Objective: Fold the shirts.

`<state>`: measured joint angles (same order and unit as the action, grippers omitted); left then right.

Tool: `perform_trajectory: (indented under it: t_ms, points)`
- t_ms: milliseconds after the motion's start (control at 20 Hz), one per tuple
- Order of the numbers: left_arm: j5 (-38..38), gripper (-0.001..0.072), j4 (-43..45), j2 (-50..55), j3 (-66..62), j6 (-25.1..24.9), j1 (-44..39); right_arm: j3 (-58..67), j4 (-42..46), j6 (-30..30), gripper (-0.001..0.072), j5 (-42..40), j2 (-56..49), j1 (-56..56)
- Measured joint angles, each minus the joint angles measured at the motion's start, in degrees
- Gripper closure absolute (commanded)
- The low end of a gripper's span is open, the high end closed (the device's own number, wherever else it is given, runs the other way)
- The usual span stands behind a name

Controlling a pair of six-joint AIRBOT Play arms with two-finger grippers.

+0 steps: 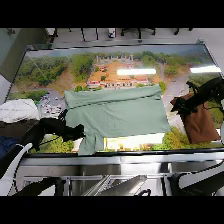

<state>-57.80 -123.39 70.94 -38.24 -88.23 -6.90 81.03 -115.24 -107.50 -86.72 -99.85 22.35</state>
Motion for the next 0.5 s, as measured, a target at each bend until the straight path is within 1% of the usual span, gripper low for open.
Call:
perform_trajectory:
  t_ms: [200,400,450,500]
  points:
    - [-4.31,0.0690,2.58,-2.03,-1.62,-0.37,1.25,-7.17,0.70,-0.13,0.0268,1.79,0.00,0.02]
    - [-6.23,0.0690,3.45,-7.15,0.13,-0.57,5.29,-13.66,-1.55,-0.17,0.0275,2.89,0.24,-0.04]
    - [-6.58,0.0690,3.58,-8.66,0.52,-0.59,6.36,-14.88,-2.84,-0.68,0.0297,3.10,0.22,-0.15]
    - [-6.91,0.0690,3.61,-10.14,0.81,-0.61,7.32,-15.87,-4.20,-1.42,0.0473,3.23,0.13,-0.37]
